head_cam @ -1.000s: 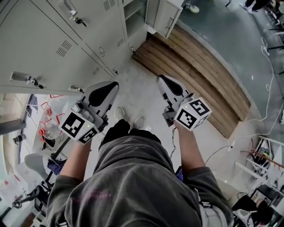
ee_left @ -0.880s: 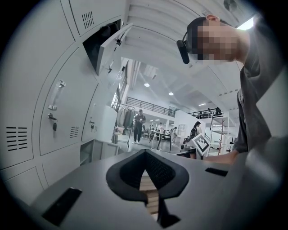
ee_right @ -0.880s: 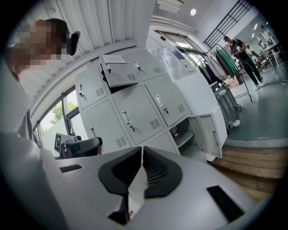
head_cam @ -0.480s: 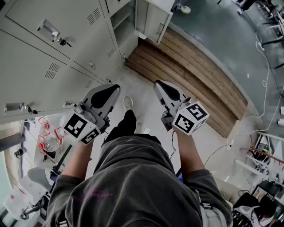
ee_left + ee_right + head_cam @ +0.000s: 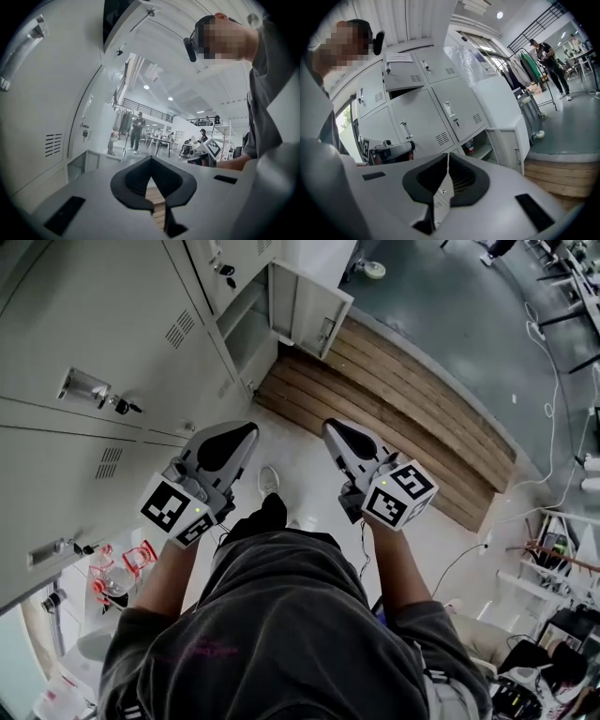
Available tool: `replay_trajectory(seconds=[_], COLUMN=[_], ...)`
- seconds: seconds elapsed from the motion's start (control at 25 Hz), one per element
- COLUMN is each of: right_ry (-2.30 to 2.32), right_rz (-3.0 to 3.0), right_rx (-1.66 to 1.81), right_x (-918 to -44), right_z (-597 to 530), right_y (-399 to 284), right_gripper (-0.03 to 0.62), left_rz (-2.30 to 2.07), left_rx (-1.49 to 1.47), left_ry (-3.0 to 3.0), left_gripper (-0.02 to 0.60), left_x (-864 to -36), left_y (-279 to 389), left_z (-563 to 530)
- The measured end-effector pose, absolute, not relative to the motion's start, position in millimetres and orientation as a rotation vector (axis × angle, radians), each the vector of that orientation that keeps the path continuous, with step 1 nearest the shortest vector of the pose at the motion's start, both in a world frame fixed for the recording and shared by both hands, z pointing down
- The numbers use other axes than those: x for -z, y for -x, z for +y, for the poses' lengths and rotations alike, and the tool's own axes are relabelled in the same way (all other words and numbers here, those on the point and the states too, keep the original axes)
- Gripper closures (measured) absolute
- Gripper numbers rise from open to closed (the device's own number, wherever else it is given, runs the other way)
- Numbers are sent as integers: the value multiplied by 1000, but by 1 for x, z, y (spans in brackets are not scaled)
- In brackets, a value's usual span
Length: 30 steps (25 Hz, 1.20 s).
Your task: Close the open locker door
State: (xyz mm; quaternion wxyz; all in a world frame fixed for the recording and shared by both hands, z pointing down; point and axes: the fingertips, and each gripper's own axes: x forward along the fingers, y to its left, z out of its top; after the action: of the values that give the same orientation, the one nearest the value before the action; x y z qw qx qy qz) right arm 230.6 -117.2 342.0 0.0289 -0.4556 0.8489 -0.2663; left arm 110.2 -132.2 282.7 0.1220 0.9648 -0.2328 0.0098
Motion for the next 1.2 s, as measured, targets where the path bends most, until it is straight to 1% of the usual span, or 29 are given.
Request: replay_trajectory(seconds=[0.52,1.2], right_ry=[1511,1432], right_rz=[2553,2594], right_rx=[781,861], right_x=[-335,-360], right_z=[-198,-297], right_y=[-247,-312], right_gripper=[566,566], left_rz=[-612,-747], left_rx=[-13,-89], left_ry=[-2829,-2748], left_gripper=[568,568], left_x=[-280,-303], left_y=[-121,-175], left_z=[-208,-293])
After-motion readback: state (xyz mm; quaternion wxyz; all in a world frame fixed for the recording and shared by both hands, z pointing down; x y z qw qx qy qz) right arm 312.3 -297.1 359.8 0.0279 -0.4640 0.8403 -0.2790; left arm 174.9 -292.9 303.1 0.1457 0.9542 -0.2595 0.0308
